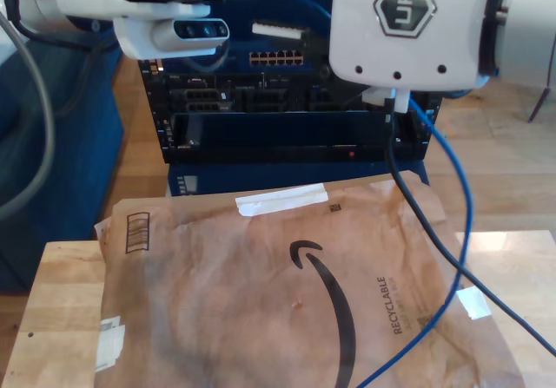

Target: Grab the cable and plug it in

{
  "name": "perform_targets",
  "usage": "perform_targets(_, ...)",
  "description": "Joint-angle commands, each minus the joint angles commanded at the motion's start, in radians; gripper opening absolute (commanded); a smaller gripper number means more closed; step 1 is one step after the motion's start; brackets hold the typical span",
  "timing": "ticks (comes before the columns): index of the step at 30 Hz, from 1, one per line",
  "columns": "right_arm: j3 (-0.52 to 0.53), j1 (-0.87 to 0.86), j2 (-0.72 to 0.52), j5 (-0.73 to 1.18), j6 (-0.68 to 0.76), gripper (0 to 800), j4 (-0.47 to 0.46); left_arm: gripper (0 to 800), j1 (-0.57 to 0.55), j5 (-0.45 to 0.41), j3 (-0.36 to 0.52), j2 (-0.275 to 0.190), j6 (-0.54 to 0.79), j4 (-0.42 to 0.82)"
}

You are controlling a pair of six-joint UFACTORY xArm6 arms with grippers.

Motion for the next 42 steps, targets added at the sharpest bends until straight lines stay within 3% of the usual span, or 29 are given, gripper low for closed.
perform_targets(19,0.0,-0.008,-0.009,0.0,0.0,302,0.002,7,0.002,0.015,0.011,-0.002,0.0,-0.005)
perform_targets(26,0.002,-0.008,-0.009,-0.002,0.0,245,0.003,7,0.0,0.015,0.012,-0.002,0.0,-0.005)
perform_targets(29,0.002,-0.008,-0.009,-0.002,0.0,183,0.003,16,0.002,0.017,0.012,-0.002,0.0,-0.005)
perform_targets(32,0.002,-0.008,-0.009,-0.002,0.002,55,0.005,78,0.0,0.043,0.014,-0.002,0.0,-0.02)
perform_targets(35,0.003,-0.008,-0.009,-0.002,0.003,3,0.012,153,0.0,0.054,0.014,-0.002,-0.002,-0.037)
perform_targets(40,0.002,-0.009,-0.009,-0.002,0.002,3,0.029,410,0.0,0.069,0.015,-0.002,-0.008,-0.058)
perform_targets(42,0.002,-0.009,-0.009,-0.002,0.003,3,0.029,551,0.0,0.069,0.015,-0.002,-0.006,-0.06)
